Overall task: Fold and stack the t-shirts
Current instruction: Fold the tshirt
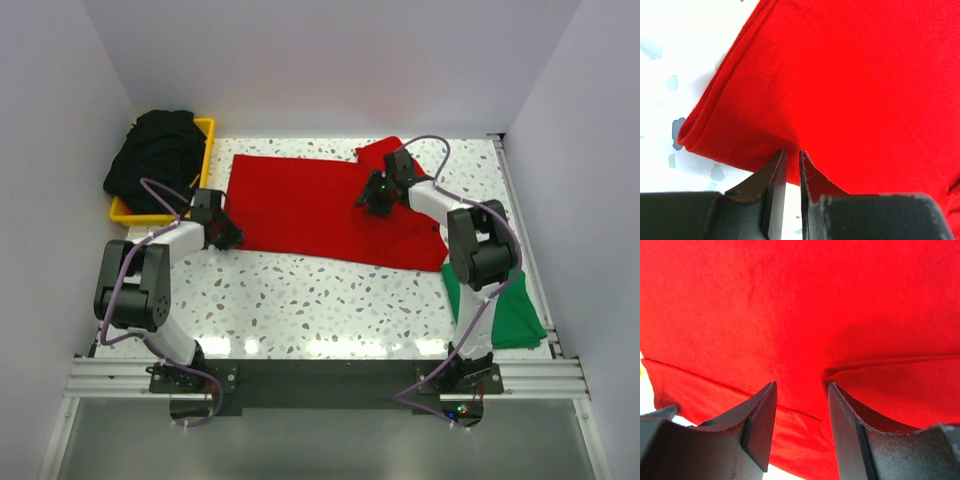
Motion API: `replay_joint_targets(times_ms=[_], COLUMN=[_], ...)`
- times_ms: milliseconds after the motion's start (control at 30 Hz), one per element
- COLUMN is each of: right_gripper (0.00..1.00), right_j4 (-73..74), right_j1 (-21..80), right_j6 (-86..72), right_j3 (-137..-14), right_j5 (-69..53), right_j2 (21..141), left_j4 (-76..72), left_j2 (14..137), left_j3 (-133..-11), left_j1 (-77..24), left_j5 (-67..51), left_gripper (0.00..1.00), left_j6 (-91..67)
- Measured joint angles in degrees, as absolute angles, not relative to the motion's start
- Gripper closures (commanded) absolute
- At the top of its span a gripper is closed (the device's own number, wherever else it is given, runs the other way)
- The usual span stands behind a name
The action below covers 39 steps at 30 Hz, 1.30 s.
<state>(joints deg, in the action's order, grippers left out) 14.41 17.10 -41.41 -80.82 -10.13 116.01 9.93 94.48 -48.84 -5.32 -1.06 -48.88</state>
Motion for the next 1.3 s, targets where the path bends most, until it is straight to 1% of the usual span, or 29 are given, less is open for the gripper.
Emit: replay_joint_targets(times_ms=[200, 433, 533, 767, 1000, 1067, 1133, 1167, 1200, 1233, 1300], right_gripper=[0.51, 0.52, 0.52, 0.52, 0.51, 0.5, 0.45, 0.44, 0.42, 0.37, 0.3], right_j4=[17.0, 19.7, 19.5, 20.0, 20.0, 20.0, 20.0, 20.0, 19.6, 19.3, 18.6], right_j1=[17.3, 17.2, 17.0, 15.5, 15.4, 15.4, 15.4, 15.4, 15.4, 15.4, 15.4], right_j6=[-39.0, -38.1, -38.1, -37.8, -37.5, -37.5, -37.5, -37.6, -37.4, -37.4, -37.5], right_j3=[-79.4, -69.4, -65.8, -61.2, -59.1, -57.9, -56.6, -56.2, -56.2, -55.9, -55.5], right_j5=[-8.0, -1.8, 0.2, 2.5, 5.1, 5.4, 5.5, 5.5, 5.4, 5.5, 5.1], right_j2=[113.7, 98.5, 94.5, 94.6, 95.7, 96.4, 97.3, 97.6, 97.3, 97.2, 96.9], left_j4=[9.9, 6.1, 4.2, 1.6, -0.7, -1.3, -1.5, -1.5, -1.7, -1.5, -0.6], left_j2=[94.4, 94.5, 95.0, 97.9, 95.1, 93.8, 92.6, 91.9, 90.9, 89.7, 86.9], left_j3=[-49.6, -52.1, -52.3, -52.0, -44.4, -42.7, -41.5, -40.6, -39.6, -38.5, -36.2], left_j1=[-5.3, -5.3, -5.3, -5.3, -5.3, -5.5, -5.5, -5.6, -5.6, -5.7, -5.7], left_j5=[-1.6, -4.7, -5.7, -5.7, -0.3, 1.5, 2.9, 3.8, 4.6, 5.4, 6.9], left_gripper=[0.8, 0.8, 0.82, 0.84, 0.85, 0.85, 0.85, 0.85, 0.85, 0.85, 0.85], left_j6=[-48.8, -49.0, -49.1, -50.2, -53.3, -54.3, -55.1, -55.5, -55.9, -56.3, -56.6])
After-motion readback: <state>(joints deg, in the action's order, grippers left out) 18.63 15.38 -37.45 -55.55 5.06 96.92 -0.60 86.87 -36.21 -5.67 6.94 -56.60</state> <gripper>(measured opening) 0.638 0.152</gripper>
